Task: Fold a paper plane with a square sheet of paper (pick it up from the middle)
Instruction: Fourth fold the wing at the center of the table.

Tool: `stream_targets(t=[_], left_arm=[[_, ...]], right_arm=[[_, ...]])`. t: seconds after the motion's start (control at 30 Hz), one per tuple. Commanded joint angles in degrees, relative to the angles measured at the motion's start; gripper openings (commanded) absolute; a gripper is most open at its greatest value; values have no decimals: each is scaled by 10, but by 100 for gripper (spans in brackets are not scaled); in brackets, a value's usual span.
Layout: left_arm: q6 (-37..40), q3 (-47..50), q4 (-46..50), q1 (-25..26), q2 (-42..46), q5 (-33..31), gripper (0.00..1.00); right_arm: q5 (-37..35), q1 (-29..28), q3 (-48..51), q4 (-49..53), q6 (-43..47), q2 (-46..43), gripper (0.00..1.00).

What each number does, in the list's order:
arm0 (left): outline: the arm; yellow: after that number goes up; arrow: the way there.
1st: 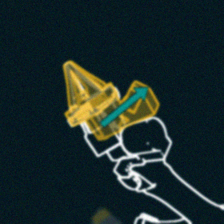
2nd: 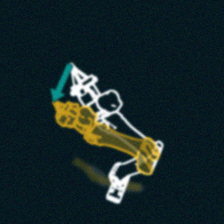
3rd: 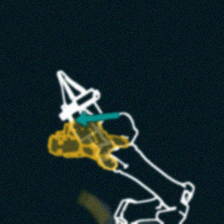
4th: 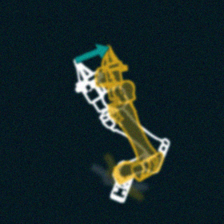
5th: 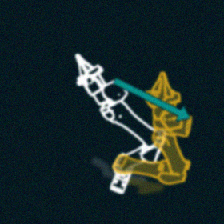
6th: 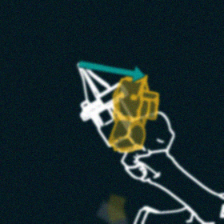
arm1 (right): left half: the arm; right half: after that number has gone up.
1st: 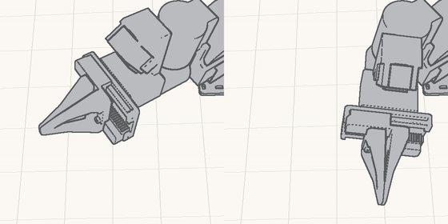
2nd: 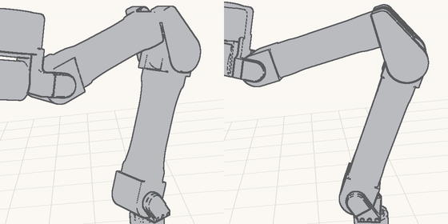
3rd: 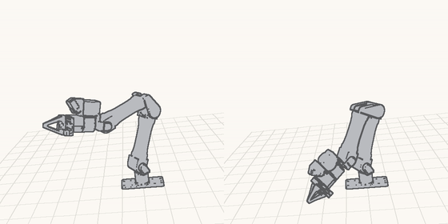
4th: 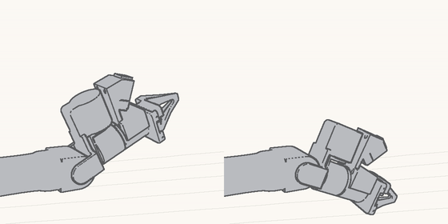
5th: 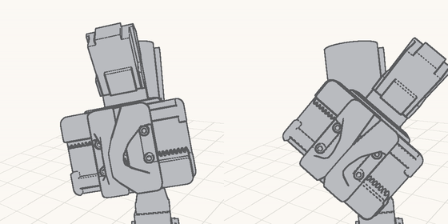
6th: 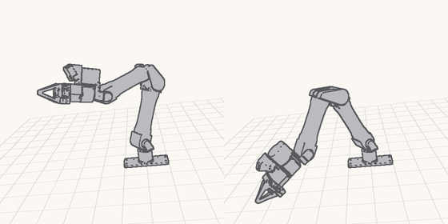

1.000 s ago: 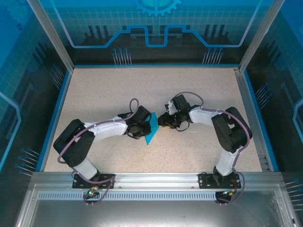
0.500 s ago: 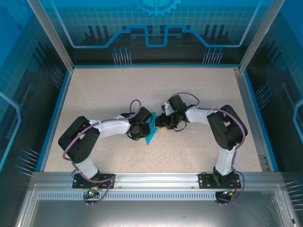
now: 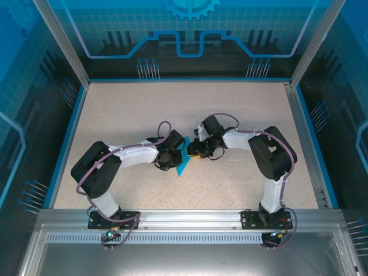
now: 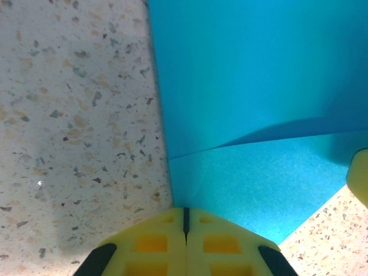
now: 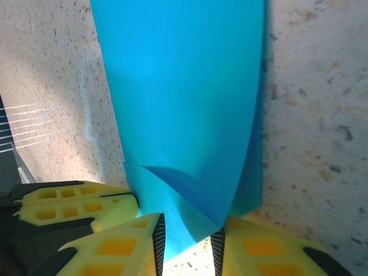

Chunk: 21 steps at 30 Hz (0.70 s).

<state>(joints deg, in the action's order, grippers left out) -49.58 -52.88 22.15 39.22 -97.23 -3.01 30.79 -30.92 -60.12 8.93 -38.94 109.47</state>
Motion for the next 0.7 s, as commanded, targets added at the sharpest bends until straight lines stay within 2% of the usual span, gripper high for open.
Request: stream_targets(t=[0.0,0.13,0.23,0.37,0.6,0.67], left_arm=[[0,-12,26,-3,1,-6,6],[9,-14,36,-7,23,-6,8],[16,-17,48,-11,49,-9,13],[35,-22,65,-19,99,-14,25],[92,-41,76,-33,189,-31,55],[115,-51,71,-34,204,-31,60]], right_arm=[[31,-10,-16,-3,-2,16,23],[22,-11,-10,-11,-9,12,8],[-6,-11,-1,-13,-17,-13,4],[-68,-11,12,3,-21,-74,1],[-178,-11,17,65,-31,-207,0],[-197,-12,12,79,-44,-233,0]])
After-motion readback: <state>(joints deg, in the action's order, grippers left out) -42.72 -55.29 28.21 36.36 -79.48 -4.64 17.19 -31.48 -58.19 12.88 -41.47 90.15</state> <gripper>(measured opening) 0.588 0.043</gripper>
